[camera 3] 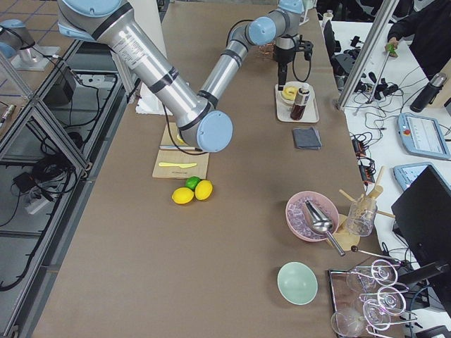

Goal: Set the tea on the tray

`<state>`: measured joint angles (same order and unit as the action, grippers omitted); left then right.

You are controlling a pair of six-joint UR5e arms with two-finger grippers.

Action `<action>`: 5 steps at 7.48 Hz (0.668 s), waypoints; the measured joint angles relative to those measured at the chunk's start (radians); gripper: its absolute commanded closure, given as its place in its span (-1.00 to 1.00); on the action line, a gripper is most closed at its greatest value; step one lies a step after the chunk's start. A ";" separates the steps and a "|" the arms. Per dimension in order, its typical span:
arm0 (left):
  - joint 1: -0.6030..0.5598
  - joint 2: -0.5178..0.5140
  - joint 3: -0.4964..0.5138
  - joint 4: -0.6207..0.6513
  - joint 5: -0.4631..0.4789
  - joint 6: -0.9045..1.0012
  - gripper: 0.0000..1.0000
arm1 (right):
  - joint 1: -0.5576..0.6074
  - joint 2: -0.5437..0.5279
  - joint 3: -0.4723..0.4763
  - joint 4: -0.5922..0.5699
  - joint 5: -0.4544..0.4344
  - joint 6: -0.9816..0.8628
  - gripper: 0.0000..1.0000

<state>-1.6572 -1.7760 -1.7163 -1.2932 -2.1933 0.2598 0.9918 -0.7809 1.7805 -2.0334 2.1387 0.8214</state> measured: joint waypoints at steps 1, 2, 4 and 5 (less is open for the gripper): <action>0.000 0.003 -0.002 -0.001 -0.001 0.001 -0.95 | 0.022 -0.099 0.060 -0.014 -0.015 -0.085 -1.00; -0.001 0.008 -0.006 0.000 -0.001 0.001 -0.95 | 0.057 -0.192 0.091 -0.014 -0.024 -0.198 -1.00; -0.002 0.015 -0.016 0.001 -0.001 0.001 -0.95 | 0.202 -0.387 0.102 -0.009 -0.022 -0.539 -1.00; -0.003 0.016 -0.017 0.001 0.000 0.001 -0.95 | 0.310 -0.456 0.056 -0.006 -0.012 -0.738 -1.00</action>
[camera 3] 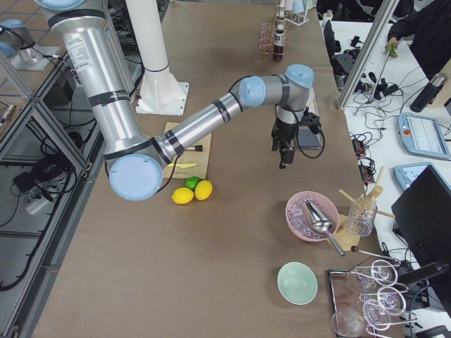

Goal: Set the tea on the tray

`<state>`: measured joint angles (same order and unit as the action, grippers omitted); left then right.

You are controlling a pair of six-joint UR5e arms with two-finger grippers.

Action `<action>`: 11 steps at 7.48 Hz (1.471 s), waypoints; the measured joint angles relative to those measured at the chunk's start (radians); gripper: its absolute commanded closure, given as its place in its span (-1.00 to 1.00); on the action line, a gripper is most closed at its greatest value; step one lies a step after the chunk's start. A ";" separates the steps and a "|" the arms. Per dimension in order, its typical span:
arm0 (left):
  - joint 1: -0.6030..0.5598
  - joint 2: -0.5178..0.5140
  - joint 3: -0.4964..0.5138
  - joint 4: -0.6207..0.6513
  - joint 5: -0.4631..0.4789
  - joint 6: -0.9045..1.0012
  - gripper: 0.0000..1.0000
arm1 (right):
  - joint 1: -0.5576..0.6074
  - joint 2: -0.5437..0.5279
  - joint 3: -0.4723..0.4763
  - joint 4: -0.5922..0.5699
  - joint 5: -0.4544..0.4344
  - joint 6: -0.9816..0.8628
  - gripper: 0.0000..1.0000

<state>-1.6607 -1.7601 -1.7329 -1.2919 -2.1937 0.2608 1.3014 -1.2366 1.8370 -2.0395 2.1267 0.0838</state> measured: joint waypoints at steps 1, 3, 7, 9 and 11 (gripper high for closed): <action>-0.001 0.001 0.000 0.000 0.000 0.000 -0.95 | 0.101 -0.037 -0.077 0.004 0.019 -0.188 -1.00; -0.008 0.004 0.003 0.000 0.001 0.000 -0.95 | 0.275 -0.120 -0.268 0.134 0.067 -0.442 -1.00; -0.020 0.068 0.006 -0.011 0.000 0.001 -0.95 | 0.397 -0.234 -0.380 0.358 0.142 -0.461 -1.00; -0.020 0.167 0.020 -0.080 0.001 0.000 -0.95 | 0.399 -0.230 -0.379 0.362 0.147 -0.415 -1.00; -0.020 0.283 0.029 -0.211 0.000 -0.003 -0.95 | 0.399 -0.224 -0.377 0.365 0.159 -0.370 -1.00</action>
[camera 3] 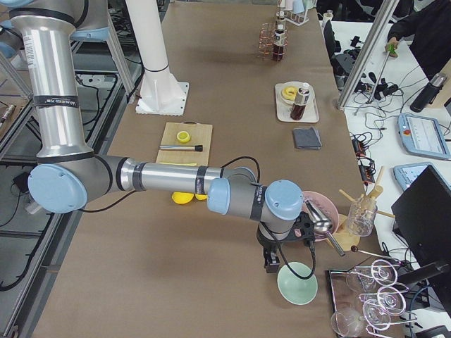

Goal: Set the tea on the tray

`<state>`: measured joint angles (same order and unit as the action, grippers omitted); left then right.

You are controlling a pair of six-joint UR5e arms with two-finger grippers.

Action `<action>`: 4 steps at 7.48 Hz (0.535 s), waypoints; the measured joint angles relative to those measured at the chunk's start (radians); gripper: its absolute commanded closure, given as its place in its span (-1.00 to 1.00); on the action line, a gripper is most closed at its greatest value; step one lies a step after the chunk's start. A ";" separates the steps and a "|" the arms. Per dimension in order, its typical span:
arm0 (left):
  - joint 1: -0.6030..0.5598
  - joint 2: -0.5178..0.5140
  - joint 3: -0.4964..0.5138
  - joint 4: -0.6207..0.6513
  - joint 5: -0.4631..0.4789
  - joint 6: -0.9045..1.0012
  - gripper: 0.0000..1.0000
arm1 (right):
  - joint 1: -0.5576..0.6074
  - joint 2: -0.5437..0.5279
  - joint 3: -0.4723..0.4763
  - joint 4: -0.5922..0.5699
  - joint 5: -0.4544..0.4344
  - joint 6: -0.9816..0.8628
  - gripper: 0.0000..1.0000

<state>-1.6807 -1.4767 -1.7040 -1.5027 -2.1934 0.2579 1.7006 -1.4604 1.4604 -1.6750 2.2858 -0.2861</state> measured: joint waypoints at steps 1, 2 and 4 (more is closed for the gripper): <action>0.000 0.020 0.004 -0.022 0.000 -0.001 -0.95 | -0.001 0.001 0.001 0.000 0.002 0.010 -1.00; 0.001 0.027 0.009 -0.031 0.000 -0.002 -0.95 | -0.001 0.001 0.002 -0.001 0.006 0.014 -1.00; 0.001 0.028 0.005 -0.035 -0.007 -0.004 -0.95 | -0.001 0.000 0.000 -0.002 0.040 0.016 -1.00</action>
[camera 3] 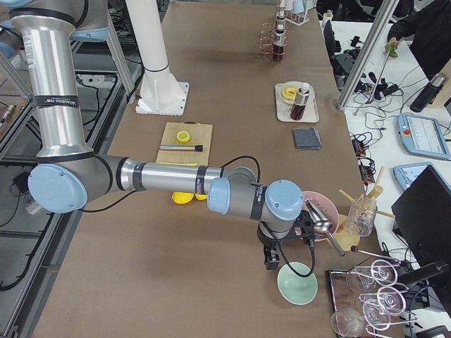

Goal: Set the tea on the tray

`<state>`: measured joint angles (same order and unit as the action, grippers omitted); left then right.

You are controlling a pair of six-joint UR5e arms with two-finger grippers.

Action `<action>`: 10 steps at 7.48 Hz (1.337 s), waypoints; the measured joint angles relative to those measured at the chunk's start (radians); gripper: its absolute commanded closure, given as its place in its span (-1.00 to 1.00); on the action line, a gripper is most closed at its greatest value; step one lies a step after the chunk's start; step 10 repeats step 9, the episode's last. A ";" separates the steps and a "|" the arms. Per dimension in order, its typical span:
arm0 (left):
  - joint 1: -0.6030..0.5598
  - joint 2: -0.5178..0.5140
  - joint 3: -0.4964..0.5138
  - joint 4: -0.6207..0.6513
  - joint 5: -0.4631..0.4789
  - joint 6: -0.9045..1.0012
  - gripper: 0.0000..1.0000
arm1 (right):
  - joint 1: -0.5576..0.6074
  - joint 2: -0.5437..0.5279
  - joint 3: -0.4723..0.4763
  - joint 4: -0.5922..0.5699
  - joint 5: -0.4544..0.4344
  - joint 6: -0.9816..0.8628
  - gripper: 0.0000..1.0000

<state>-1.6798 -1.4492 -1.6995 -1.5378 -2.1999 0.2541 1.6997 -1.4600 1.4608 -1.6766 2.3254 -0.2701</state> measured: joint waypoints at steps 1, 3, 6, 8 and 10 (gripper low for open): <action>0.000 0.000 0.000 0.000 -0.038 -0.001 -0.95 | 0.000 -0.001 -0.001 0.000 0.007 0.001 -1.00; 0.001 0.002 0.002 0.001 -0.114 -0.004 -0.95 | 0.000 -0.003 -0.002 0.000 0.010 0.000 -1.00; 0.004 0.000 0.005 0.000 -0.127 -0.004 -0.95 | 0.000 -0.006 -0.008 0.001 0.011 0.000 -1.00; 0.005 -0.005 0.007 0.000 -0.127 -0.004 -0.95 | -0.001 -0.004 -0.008 0.000 0.012 0.000 -1.00; 0.005 -0.007 0.007 0.000 -0.126 -0.004 -0.95 | -0.001 -0.001 -0.010 0.001 0.011 0.000 -1.00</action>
